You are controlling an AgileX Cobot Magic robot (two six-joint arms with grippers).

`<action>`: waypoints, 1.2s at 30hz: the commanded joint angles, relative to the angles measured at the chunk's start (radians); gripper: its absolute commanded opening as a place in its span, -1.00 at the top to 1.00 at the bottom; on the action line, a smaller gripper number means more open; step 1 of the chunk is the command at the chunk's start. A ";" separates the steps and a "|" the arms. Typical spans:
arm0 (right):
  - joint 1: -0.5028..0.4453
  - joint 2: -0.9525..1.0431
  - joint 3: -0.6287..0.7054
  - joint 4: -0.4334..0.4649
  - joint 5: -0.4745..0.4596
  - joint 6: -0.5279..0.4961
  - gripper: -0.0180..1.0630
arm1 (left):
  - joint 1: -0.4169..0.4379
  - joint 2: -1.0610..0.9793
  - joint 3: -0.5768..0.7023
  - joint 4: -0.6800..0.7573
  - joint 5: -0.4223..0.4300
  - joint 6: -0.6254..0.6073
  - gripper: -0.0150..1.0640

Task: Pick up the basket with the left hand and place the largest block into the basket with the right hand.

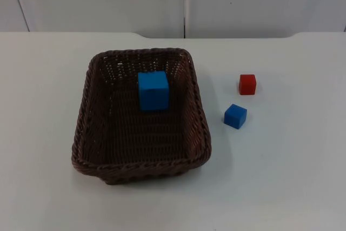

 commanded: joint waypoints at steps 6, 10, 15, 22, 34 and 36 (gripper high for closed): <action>-0.003 -0.004 0.071 -0.009 0.002 0.007 -0.44 | 0.000 -0.003 0.004 0.005 -0.014 -0.007 -0.97; -0.003 -0.004 0.071 -0.009 0.002 0.007 -0.44 | 0.000 -0.003 0.004 0.005 -0.014 -0.007 -0.97; -0.003 -0.004 0.071 -0.009 0.002 0.005 -0.44 | 0.000 -0.003 0.004 0.005 -0.014 -0.007 -0.97; -0.003 -0.004 0.071 -0.009 0.002 0.005 -0.44 | 0.000 -0.003 0.004 0.005 -0.014 -0.007 -0.97; -0.003 -0.004 0.071 -0.009 0.002 0.005 -0.99 | 0.000 -0.003 0.004 0.004 -0.014 -0.005 -0.97; -0.003 -0.004 0.071 -0.009 0.002 0.005 -0.99 | 0.000 -0.003 0.004 0.004 -0.014 -0.005 -0.97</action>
